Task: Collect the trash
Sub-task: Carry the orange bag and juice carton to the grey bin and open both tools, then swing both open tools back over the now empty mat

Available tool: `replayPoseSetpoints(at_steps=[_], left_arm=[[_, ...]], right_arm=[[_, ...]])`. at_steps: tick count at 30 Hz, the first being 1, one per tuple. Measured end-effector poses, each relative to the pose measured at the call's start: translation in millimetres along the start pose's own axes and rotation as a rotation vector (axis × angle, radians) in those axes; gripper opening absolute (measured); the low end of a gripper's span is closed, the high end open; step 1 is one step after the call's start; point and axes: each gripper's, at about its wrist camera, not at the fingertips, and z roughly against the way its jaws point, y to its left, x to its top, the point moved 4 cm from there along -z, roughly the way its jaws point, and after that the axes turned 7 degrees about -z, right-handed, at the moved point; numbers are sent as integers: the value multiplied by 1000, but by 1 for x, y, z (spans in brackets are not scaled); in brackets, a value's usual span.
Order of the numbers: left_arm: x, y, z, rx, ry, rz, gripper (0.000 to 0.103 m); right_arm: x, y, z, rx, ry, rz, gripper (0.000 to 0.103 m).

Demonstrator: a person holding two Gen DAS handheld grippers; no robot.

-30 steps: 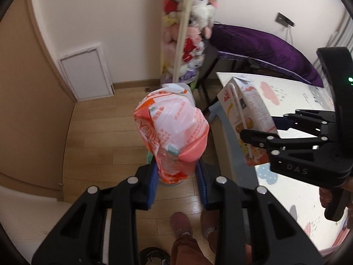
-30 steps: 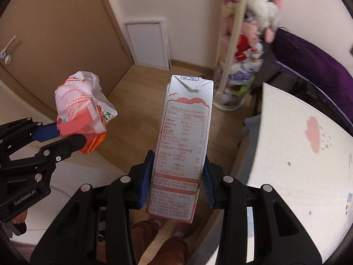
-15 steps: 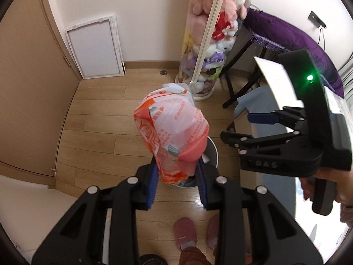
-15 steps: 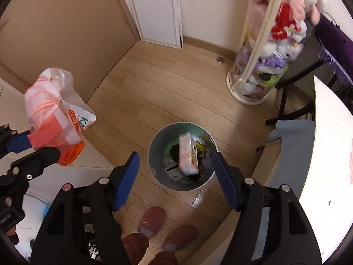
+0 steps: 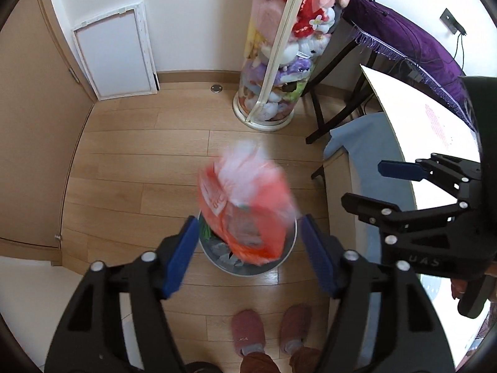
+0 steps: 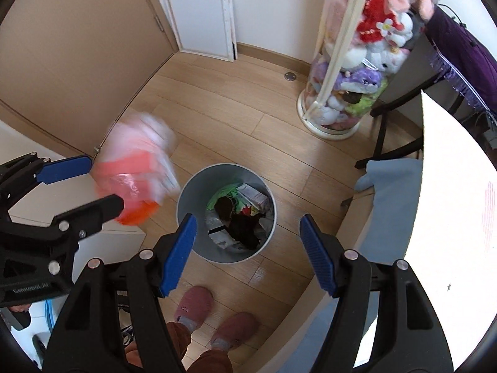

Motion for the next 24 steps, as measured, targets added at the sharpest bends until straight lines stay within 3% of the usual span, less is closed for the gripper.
replayPoseSetpoints(at_steps=[6,11,19,24], left_arm=[[0,-9,3,11,37,-38,69],[0,-14,28,31,53,-65,69],[8,-42,100,28,11,-174,70],[16,-76,142,34,-17,-319,72]], right_arm=[[2,-9,14,-20,-15,-34,66],[0,-10,45,-33,-30,-72,66],[-15,-4,133,-60,-91,-167,66],[-38,-15,197,-110,-148,-268,66]])
